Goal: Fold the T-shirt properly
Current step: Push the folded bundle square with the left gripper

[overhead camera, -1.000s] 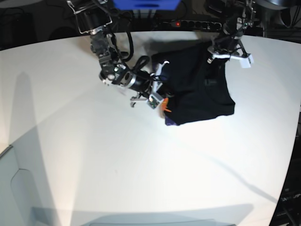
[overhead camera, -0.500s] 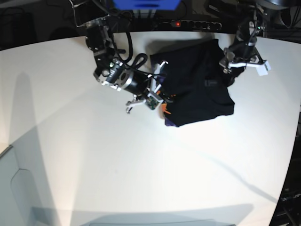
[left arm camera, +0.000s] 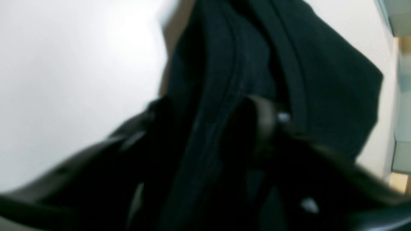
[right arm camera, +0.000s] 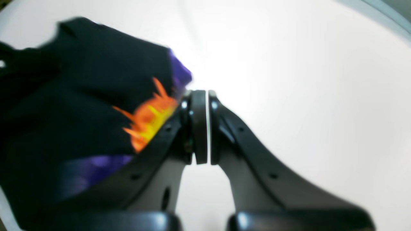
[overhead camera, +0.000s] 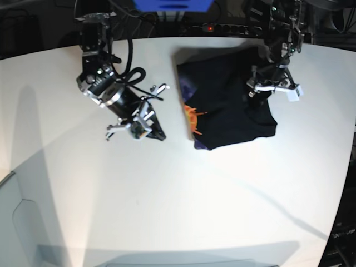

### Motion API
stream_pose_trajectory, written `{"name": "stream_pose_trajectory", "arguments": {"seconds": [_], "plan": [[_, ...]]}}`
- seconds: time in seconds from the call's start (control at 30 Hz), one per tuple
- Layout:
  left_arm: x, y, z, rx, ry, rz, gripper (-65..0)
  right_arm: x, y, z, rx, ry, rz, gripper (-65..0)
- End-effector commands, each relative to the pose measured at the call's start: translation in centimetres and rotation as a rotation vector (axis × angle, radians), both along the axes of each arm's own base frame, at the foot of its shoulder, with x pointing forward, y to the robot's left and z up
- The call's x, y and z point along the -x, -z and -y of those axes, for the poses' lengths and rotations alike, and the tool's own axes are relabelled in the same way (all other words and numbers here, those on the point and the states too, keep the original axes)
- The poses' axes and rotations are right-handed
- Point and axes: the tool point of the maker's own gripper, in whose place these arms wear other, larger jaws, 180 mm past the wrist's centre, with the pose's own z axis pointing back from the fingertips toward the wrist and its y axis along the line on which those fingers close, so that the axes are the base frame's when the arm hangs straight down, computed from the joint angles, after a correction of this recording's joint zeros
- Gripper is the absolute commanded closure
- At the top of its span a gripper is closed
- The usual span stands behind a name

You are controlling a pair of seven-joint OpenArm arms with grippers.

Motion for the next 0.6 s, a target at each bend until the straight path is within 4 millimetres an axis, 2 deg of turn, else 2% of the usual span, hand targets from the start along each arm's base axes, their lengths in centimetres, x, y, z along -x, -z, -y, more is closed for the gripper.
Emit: {"name": "stream_pose_trajectory", "arguments": {"seconds": [0.0,0.07,0.1,0.17,0.23,0.33,0.43,0.57], "plan": [[-0.4,0.0,0.0,0.009,0.017,-0.009,-19.4,-0.7,-1.7,0.6,-0.028,0.013,0.055,0.0],[-0.9,0.6,0.2,0.028,0.036,-0.041,-4.9,-1.2,-1.7,2.5,-0.017,0.065,0.059,0.0],[-1.1,1.0,0.4,0.041,0.049,-0.061,0.0,-1.5,-1.7,3.6,-0.01,0.097,0.06,0.0],[-2.0,1.4,1.1,0.075,0.091,-0.099,-1.5,-2.0,-1.7,6.3,0.004,0.169,0.064,0.0],[-3.7,1.3,2.1,0.108,0.149,-0.113,0.0,-2.4,-1.7,9.2,0.019,0.249,0.067,0.0],[-6.9,-0.1,5.2,0.103,0.373,-0.082,0.0,-2.4,-1.7,13.1,0.041,0.354,0.067,0.0],[-10.0,-1.1,8.7,-0.048,0.632,-0.072,0.0,-2.2,-1.8,16.2,0.059,0.438,0.071,0.0],[-12.3,-0.8,13.8,-0.349,1.039,-0.04,0.0,-1.4,-1.8,20.0,0.081,0.542,0.068,0.0]]}}
